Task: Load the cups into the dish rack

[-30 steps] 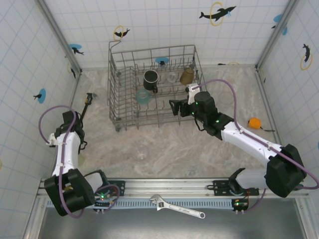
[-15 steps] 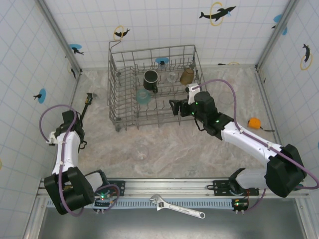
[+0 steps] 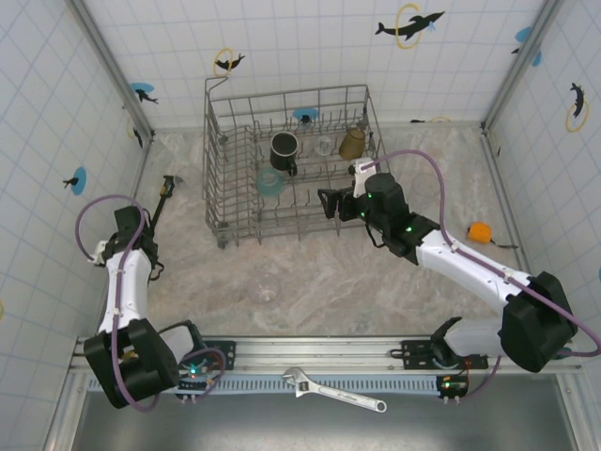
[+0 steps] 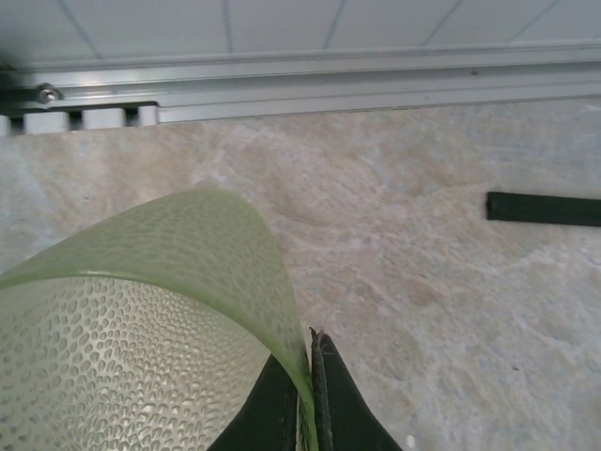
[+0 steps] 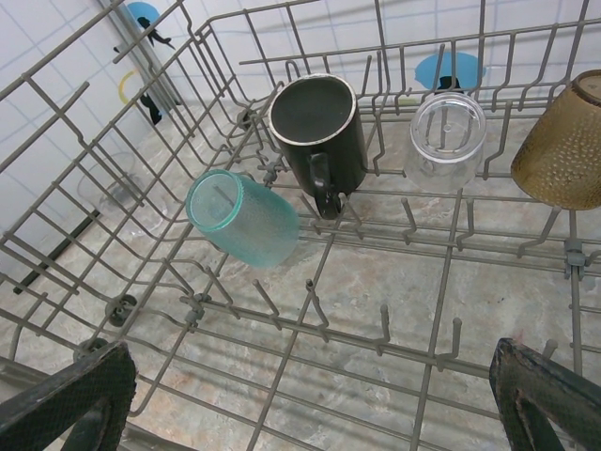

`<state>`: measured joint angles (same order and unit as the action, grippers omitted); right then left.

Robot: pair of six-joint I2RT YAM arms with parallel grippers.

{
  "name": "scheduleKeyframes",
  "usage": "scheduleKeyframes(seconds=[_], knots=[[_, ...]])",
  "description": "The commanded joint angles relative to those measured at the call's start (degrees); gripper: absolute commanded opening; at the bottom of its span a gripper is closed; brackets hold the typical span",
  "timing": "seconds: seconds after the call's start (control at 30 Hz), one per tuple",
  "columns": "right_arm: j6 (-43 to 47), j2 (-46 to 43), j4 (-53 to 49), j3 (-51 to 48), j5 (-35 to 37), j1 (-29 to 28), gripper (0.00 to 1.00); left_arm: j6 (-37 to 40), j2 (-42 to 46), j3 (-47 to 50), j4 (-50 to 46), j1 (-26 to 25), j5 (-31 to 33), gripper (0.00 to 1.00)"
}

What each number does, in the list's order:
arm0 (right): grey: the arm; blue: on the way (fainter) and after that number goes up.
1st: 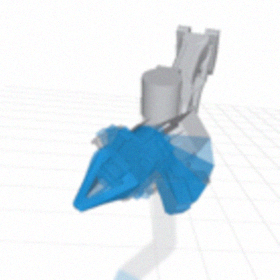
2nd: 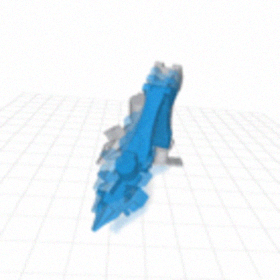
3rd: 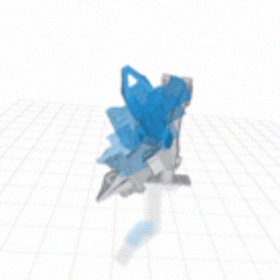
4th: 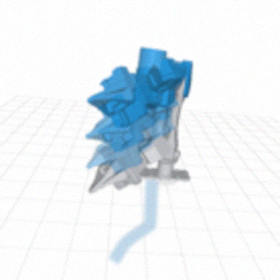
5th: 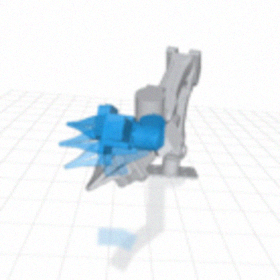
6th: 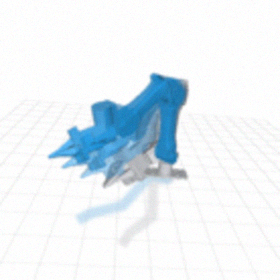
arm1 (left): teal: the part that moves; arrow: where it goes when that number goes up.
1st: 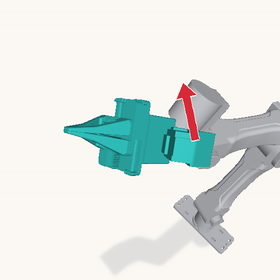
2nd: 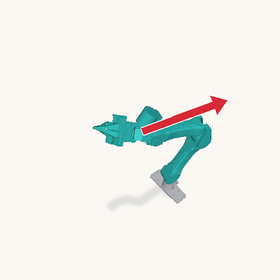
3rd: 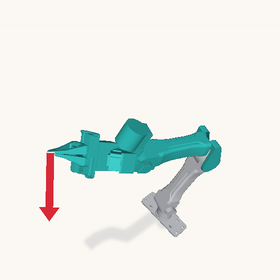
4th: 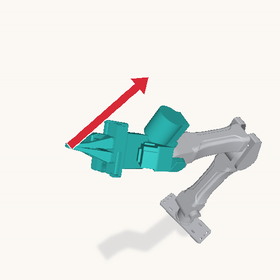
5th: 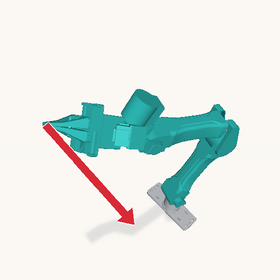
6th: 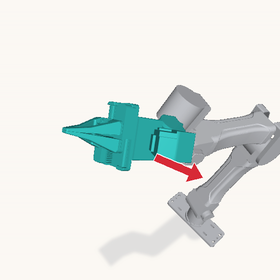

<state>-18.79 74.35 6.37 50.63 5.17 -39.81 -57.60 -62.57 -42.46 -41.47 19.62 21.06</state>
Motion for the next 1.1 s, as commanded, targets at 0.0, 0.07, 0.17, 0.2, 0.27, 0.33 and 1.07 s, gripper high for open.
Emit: scheduleKeyframes(seconds=[0.0,0.07,0.17,0.2,0.27,0.33,1.07], knots=[[0.1,1.0,0.1,0.8,0.8,-0.3,1.0,4.2,1.2,-0.4,3.3,0.3,-6.0,0.0],[0.0,1.2,0.1,0.6,0.7,-0.3,1.0,6.1,1.9,-0.2,5.3,0.3,-8.4,0.0],[-0.2,1.3,0.1,0.6,0.4,-0.3,1.0,8.5,3.0,-0.1,7.8,0.3,-11.8,0.0],[-0.3,1.3,0.2,0.6,0.4,-0.3,1.0,9.2,3.4,-0.1,8.5,0.3,-12.9,0.0],[-0.3,1.2,0.2,0.8,0.4,-0.3,1.0,11.3,4.1,0.0,10.2,0.3,-15.1,0.0],[-0.2,1.3,0.2,0.9,0.6,-0.3,1.0,13.2,4.8,0.0,12.0,0.3,-17.4,0.0],[-0.5,1.6,0.0,0.3,0.0,-0.3,1.0,18.1,11.0,4.1,30.9,0.3,-32.5,0.0]])
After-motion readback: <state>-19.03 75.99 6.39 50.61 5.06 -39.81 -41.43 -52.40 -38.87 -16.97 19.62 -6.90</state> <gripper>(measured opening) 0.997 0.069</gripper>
